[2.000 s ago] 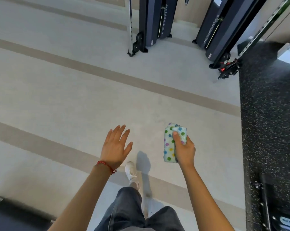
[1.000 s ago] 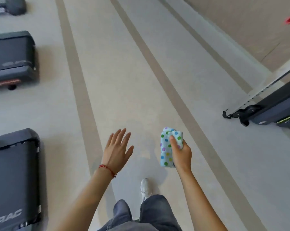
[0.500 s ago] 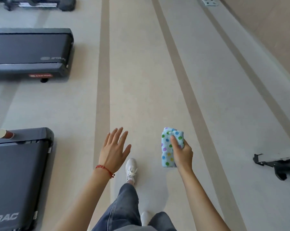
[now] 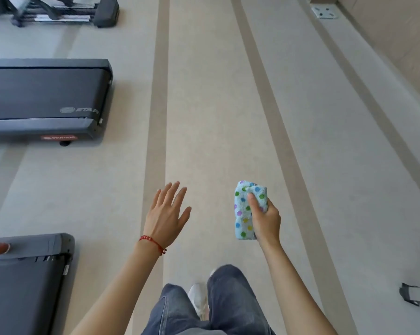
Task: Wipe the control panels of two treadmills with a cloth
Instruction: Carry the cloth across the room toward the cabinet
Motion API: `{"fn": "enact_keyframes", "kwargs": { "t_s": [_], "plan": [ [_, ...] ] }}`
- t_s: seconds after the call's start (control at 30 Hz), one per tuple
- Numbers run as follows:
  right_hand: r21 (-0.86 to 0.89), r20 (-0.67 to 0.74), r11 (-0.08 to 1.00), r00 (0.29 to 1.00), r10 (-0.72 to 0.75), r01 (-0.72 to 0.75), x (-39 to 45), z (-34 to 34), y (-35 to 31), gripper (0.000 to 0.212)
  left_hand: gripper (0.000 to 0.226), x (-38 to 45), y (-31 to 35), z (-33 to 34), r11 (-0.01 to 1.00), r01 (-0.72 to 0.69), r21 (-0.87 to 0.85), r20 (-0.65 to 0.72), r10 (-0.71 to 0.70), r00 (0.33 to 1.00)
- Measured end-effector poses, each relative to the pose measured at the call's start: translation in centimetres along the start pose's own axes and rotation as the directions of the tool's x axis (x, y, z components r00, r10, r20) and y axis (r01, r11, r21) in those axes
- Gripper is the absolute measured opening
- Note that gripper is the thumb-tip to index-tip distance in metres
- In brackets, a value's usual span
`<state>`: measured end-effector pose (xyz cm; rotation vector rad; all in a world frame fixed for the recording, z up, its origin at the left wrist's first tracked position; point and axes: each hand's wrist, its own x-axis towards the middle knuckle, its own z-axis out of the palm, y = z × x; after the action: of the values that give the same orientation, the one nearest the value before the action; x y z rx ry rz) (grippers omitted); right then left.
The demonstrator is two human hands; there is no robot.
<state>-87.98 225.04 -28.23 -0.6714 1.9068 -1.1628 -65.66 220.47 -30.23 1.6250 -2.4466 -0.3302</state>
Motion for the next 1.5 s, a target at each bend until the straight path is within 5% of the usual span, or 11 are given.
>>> {"fn": "enact_keyframes", "kwargs": {
  "t_s": [0.6, 1.5],
  "plan": [
    [0.001, 0.052, 1.0, 0.999, -0.013, 0.013, 34.5, 10.2, -17.1, 0.019, 0.068, 38.1, -5.6, -1.7, 0.998, 0.039, 0.056, -0.05, -0.036, 0.998],
    [0.046, 0.061, 0.999, 0.998, 0.002, -0.005, 84.8, 36.8, -43.8, 0.01, 0.068, 97.9, -25.5, -5.3, 0.996, 0.059, 0.064, -0.047, -0.056, 0.997]
  ]
}}
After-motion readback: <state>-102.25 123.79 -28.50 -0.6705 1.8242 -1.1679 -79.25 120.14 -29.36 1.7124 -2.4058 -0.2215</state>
